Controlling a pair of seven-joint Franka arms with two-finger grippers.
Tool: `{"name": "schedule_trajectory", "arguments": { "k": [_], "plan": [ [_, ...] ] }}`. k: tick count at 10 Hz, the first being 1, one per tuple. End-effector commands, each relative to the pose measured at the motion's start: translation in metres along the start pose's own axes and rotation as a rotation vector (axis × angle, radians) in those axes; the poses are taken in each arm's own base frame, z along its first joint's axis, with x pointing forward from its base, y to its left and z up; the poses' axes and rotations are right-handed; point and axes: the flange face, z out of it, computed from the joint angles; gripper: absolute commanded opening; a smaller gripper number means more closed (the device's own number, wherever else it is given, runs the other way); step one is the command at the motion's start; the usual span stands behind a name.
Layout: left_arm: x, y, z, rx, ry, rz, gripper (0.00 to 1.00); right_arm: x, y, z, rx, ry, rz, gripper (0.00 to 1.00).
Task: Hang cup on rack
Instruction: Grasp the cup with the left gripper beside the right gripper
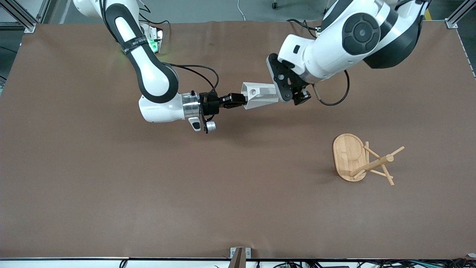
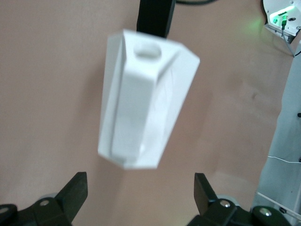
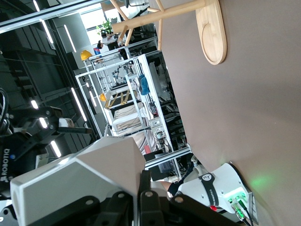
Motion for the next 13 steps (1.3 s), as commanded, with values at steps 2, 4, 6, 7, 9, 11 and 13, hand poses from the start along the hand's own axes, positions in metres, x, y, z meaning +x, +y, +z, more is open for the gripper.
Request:
{"name": "schedule_trajectory", "arguments": {
  "k": [2, 4, 6, 7, 9, 11, 13],
  "plan": [
    [0.011, -0.003, 0.029, -0.058, 0.002, 0.093, 1.0, -0.009, -0.006, 0.01, 0.016, 0.003, 0.007, 0.0],
    [0.01, 0.001, 0.044, -0.085, -0.026, 0.132, 1.0, -0.012, -0.009, 0.013, 0.019, -0.003, 0.005, 0.0],
    [0.004, 0.003, 0.06, -0.116, -0.064, 0.169, 1.0, -0.014, -0.013, 0.012, 0.022, -0.004, -0.002, 0.0],
    [0.004, 0.005, 0.062, -0.12, -0.066, 0.204, 1.0, -0.014, -0.014, 0.012, 0.023, -0.004, -0.003, 0.0],
    [0.0, 0.002, 0.072, -0.128, -0.079, 0.218, 1.0, -0.014, -0.015, 0.012, 0.023, -0.002, -0.005, 0.0],
    [-0.004, 0.001, 0.08, -0.134, -0.097, 0.211, 1.0, -0.014, -0.015, 0.012, 0.022, -0.001, -0.005, 0.0],
    [-0.007, -0.007, 0.08, -0.128, -0.09, 0.202, 1.0, -0.014, -0.015, 0.012, 0.02, 0.002, -0.005, 0.0]
  ]
}}
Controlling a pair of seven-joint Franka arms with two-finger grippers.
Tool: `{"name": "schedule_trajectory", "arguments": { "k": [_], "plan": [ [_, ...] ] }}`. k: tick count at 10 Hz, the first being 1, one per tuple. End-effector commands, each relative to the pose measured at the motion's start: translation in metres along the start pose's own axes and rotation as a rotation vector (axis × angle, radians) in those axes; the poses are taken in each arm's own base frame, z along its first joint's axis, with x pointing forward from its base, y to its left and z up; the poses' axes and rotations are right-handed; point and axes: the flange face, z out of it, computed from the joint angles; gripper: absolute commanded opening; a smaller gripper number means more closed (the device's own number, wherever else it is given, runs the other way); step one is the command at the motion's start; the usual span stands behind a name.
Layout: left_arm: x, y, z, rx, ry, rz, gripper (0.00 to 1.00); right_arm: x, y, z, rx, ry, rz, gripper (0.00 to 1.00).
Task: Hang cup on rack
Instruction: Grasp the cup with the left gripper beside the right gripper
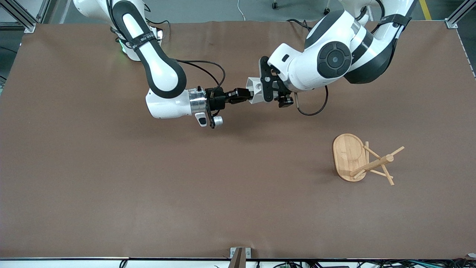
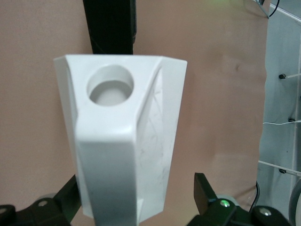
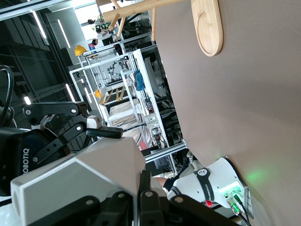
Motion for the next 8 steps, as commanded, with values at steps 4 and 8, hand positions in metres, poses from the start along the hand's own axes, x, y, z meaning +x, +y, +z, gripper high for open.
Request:
{"name": "schedule_trajectory", "arguments": {
  "k": [4, 8],
  "plan": [
    [-0.0027, -0.0125, 0.0299, -0.023, 0.006, 0.026, 0.94, -0.0047, -0.0204, -0.0018, 0.039, 0.015, -0.005, 0.01],
    [0.0011, -0.0145, 0.0248, 0.005, 0.033, 0.029, 0.73, -0.005, -0.0213, -0.0019, 0.04, 0.015, -0.009, 0.01]
  ]
}}
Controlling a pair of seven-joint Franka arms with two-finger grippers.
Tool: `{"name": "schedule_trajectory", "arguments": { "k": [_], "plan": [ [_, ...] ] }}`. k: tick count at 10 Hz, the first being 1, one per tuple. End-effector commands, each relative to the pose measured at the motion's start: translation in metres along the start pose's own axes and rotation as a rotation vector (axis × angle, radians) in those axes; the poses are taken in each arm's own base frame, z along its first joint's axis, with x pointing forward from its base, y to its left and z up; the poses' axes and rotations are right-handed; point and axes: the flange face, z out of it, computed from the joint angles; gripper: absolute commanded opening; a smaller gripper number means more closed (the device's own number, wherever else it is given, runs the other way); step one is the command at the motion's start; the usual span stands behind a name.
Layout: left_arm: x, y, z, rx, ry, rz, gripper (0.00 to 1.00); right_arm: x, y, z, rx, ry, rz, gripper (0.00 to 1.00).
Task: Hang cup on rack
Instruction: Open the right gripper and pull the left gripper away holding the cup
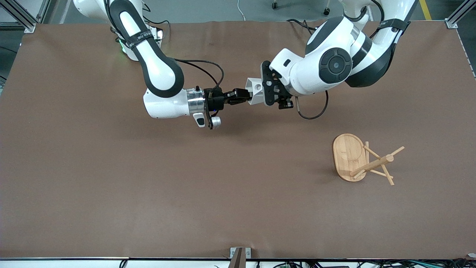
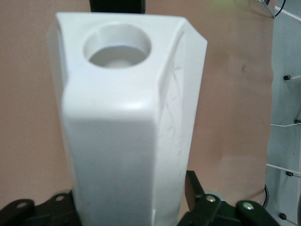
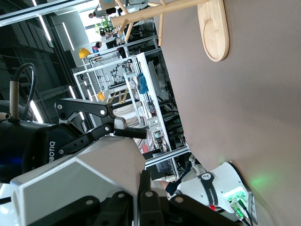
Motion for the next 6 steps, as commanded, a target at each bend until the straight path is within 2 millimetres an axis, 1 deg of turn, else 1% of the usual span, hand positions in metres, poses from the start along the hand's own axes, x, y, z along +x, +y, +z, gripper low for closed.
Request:
{"name": "schedule_trajectory", "arguments": {
  "k": [1, 3, 5, 6],
  "plan": [
    [0.005, -0.005, 0.014, -0.009, 0.022, 0.017, 0.73, -0.009, -0.011, 0.006, 0.028, -0.003, 0.008, 0.01],
    [0.008, -0.003, 0.006, -0.016, 0.06, 0.04, 0.74, -0.008, -0.01, 0.007, 0.022, 0.007, 0.005, 0.01],
    [0.003, -0.007, -0.001, -0.02, 0.082, 0.051, 0.73, -0.008, -0.011, 0.007, 0.021, 0.008, 0.004, 0.01],
    [0.002, -0.008, -0.001, -0.02, 0.086, 0.068, 0.63, -0.008, -0.01, 0.007, 0.021, 0.008, 0.005, 0.01]
  ]
}}
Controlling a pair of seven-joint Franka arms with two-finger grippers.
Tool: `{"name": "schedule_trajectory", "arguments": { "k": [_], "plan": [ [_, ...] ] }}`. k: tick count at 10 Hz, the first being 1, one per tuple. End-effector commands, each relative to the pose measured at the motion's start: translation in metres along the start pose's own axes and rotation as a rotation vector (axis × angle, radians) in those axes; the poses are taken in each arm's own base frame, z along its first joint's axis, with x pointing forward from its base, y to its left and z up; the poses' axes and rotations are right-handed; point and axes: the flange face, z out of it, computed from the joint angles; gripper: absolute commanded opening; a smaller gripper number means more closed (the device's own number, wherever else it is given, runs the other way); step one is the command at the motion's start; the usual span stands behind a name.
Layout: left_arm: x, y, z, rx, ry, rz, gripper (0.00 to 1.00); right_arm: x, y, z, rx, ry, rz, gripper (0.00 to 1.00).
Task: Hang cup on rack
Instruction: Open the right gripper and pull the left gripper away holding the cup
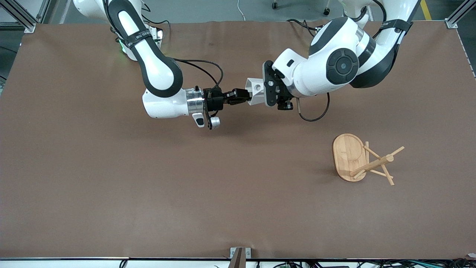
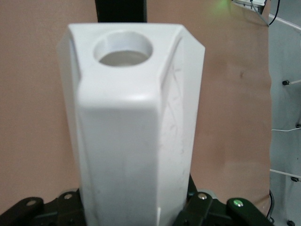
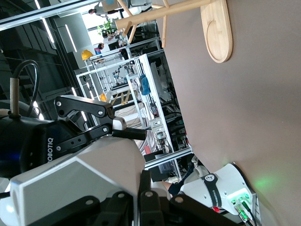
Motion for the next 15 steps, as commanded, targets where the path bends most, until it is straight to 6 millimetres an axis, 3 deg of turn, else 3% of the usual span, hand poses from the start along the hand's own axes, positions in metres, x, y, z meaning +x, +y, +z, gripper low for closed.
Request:
{"name": "schedule_trajectory", "arguments": {
  "k": [1, 3, 4, 5, 11, 13, 15],
  "plan": [
    [0.0044, -0.0037, 0.0088, -0.014, 0.034, 0.045, 0.49, -0.0084, -0.0054, 0.0079, 0.01, 0.003, 0.003, 0.01],
    [0.0053, -0.003, 0.0083, -0.01, 0.035, 0.047, 0.39, -0.0084, -0.0054, 0.0079, 0.01, 0.003, 0.003, 0.01],
    [0.0046, -0.0036, 0.0079, -0.009, 0.035, 0.047, 0.25, -0.0084, -0.0054, 0.0079, 0.01, 0.003, 0.003, 0.01],
    [0.0038, -0.0046, 0.0085, -0.005, 0.028, 0.048, 0.21, -0.0084, -0.0054, 0.0079, 0.01, 0.003, 0.003, 0.01],
    [0.0014, -0.0072, 0.0095, 0.02, -0.006, 0.075, 0.11, -0.0089, -0.0054, 0.0087, 0.009, 0.001, 0.006, 0.03],
    [0.0008, -0.0077, 0.0092, 0.02, -0.006, 0.08, 0.05, -0.0072, -0.0055, 0.0073, 0.004, 0.017, 0.004, 0.99],
    [0.0001, -0.0083, 0.0088, 0.021, -0.005, 0.08, 0.05, -0.0063, -0.0051, 0.0071, 0.002, 0.021, 0.001, 1.0]
  ]
}}
